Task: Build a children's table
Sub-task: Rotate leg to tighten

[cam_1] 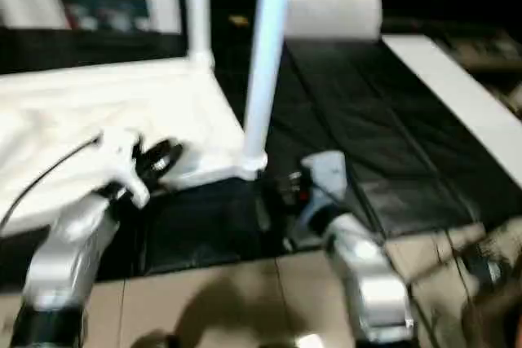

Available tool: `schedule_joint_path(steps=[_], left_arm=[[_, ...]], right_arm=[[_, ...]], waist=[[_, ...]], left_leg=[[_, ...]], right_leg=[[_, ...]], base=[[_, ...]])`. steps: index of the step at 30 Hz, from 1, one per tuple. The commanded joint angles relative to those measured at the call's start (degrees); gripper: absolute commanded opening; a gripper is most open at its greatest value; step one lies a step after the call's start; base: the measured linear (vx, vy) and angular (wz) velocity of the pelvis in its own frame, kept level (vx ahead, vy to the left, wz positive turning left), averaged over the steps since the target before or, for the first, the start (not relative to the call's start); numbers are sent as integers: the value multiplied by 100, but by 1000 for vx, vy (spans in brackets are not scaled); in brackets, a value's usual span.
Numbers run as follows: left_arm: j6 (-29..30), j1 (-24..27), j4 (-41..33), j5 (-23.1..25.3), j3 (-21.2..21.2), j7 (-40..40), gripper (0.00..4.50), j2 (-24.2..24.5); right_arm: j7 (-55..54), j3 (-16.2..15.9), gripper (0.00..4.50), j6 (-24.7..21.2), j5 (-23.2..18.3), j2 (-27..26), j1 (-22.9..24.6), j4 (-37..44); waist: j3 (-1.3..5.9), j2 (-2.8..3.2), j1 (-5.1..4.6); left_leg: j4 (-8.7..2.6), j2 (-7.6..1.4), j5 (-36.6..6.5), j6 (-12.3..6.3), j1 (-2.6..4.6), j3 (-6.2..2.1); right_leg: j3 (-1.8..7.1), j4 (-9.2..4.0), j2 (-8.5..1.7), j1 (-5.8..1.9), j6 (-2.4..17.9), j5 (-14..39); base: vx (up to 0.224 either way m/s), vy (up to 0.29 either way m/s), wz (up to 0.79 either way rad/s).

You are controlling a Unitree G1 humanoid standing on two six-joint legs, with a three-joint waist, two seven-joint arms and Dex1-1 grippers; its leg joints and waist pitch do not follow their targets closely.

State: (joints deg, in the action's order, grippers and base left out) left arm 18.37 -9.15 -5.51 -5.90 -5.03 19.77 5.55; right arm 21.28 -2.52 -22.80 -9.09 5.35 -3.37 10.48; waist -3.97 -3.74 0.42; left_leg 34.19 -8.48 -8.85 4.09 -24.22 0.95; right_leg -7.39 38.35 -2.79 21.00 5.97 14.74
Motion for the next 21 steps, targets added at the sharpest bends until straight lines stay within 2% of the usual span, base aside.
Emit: schedule_joint_path(steps=[1, 2, 3, 4, 5, 6, 7, 8, 9, 10, 11, 12, 13, 14, 15, 16, 17, 18, 19, 20, 21], left_arm=[[272, 64, -316, 139, 198, -233, 111, -113], [328, 153, -425, 239, 247, -318, 111, -128], [342, 208, -455, 314, 256, -381, 111, -132], [310, 355, -483, 562, 285, -530, 111, -97], [310, 355, -483, 562, 285, -530, 111, -97], [452, 429, -572, 567, 247, -662, 111, -125], [572, 446, -623, 539, 213, -746, 111, -152], [586, 456, -647, 519, 195, -765, 111, -151], [626, 488, -708, 510, 216, -777, 111, -113], [606, 501, -719, 547, 259, -754, 111, -59], [544, 520, -720, 585, 307, -718, 111, -6], [481, 539, -731, 633, 370, -662, 111, 56], [396, 551, -732, 665, 414, -608, 111, 99], [230, 570, -739, 733, 502, -522, 111, 173], [187, 569, -748, 707, 518, -482, 111, 172], [182, 570, -766, 685, 530, -469, 111, 167], [223, 555, -788, 674, 530, -481, 111, 163], [269, 540, -807, 663, 533, -502, 111, 166], [294, 522, -814, 640, 529, -517, 111, 155], [312, 512, -821, 621, 527, -522, 111, 148], [344, 519, -844, 606, 546, -527, 111, 173]], right_arm=[[-104, 126, 450, -82, 28, 63, 33, 124], [-162, 162, 450, -121, 37, 64, 48, 129], [-207, 192, 450, -147, 49, 64, 64, 125], [-381, 314, 450, -238, 58, 37, 118, 96], [-381, 314, 450, -238, 58, 37, 118, 96], [-524, 458, 450, -348, -34, -40, 147, 109], [-577, 519, 450, -390, -81, -71, 153, 122], [-556, 513, 450, -384, -82, -45, 167, 148], [-529, 479, 450, -376, -67, 3, 195, 197], [-521, 460, 450, -379, -57, 24, 207, 221], [-521, 452, 450, -379, -54, 32, 221, 245], [-520, 442, 450, -347, -71, 27, 247, 277], [-518, 429, 450, -313, -74, 28, 265, 300], [-531, 409, 450, -225, -57, 21, 307, 331], [-564, 421, 450, -217, -60, -5, 338, 348], [-593, 436, 450, -233, -66, -29, 359, 366], [-624, 448, 450, -235, -67, -53, 375, 385], [-647, 459, 450, -242, -65, -72, 383, 399], [-669, 469, 450, -243, -59, -83, 387, 407], [-685, 473, 450, -240, -54, -89, 393, 415], [-702, 459, 450, -234, -54, -82, 408, 434]], waist=[[256, -138, 156], [120, -151, 172], [145, -223, 33], [202, -238, 171], [234, -183, 328], [291, -179, 414], [343, -105, 396], [340, -66, 298], [362, 28, 155], [365, 92, 101], [352, 71, 109], [343, 33, 91], [314, 26, 86], [298, 13, 72], [282, -2, 59], [260, -2, 41], [245, 1, 25], [197, 23, -22], [200, 2, -84], [213, 15, -101], [192, 55, -153]], left_leg=[[155, 189, -2159, -257, 191, 199], [877, 164, -1461, -194, 495, 315], [1156, 110, -727, -55, -137, 306], [883, 50, -965, -132, 33, 382], [778, -37, -1318, -286, 102, 326], [477, -175, -1199, -414, 115, 261], [-20, -276, -590, -637, 377, 387], [-212, -370, -167, -757, 536, 422], [-305, -660, 354, -1213, 755, 298], [-285, -737, 510, -1307, 667, 234], [-279, -706, 354, -1283, 649, 281], [-294, -615, 1, -1153, 573, 342], [-332, -578, -536, -928, 529, 380], [-363, -566, -836, -802, 489, 386], [-382, -540, -1302, -541, 479, 410], [-407, -514, -1932, -291, 511, 421], [-422, -509, -2291, -183, 542, 416], [-429, -462, -3112, -52, 639, 421], [-382, -409, -3513, -65, 714, 422], [-365, -393, -3543, -99, 733, 431], [-366, -378, -3715, -171, 792, 450]], right_leg=[[469, -1231, -1075, 70, 329, 3422], [408, -1729, -1514, 356, 232, 4762], [304, -1485, -1593, -134, -802, 5239], [898, -1377, -1419, -97, -1099, 4972], [1196, -1261, -1540, -262, -682, 4542], [1166, -1081, -1432, -613, 60, 3219], [842, -885, -933, -470, 735, 1513], [629, -764, -695, -326, 876, 852], [450, -537, -466, -82, 810, 80], [450, -517, -514, -125, 676, -287], [485, -563, -559, -133, 640, -286], [532, -602, -643, -206, 671, -155], [557, -666, -686, -245, 653, 253], [564, -700, -696, -264, 601, 550], [587, -785, -717, -253, 462, 1067], [584, -835, -722, -250, 317, 1761], [573, -865, -716, -238, 250, 2167], [498, -984, -677, -187, 25, 3176], [424, -1094, -645, -189, -158, 3861], [402, -1113, -641, -217, -175, 3975], [334, -1157, -599, -232, -179, 4135]], base=[[-104, -179, 80], [-72, -84, 39], [-39, -114, 43], [25, -47, 28], [10, -70, 35], [-23, -40, 31], [-38, -6, 21], [0, 0, 0], [0, 0, 0], [0, 0, 0], [0, 0, 0], [0, 0, 0], [-70, 36, -7], [-68, 22, -6], [-68, 22, -6], [0, 0, 0], [0, 0, 0], [0, 0, 0], [0, 0, 0], [0, 0, 0], [0, 0, 0]])
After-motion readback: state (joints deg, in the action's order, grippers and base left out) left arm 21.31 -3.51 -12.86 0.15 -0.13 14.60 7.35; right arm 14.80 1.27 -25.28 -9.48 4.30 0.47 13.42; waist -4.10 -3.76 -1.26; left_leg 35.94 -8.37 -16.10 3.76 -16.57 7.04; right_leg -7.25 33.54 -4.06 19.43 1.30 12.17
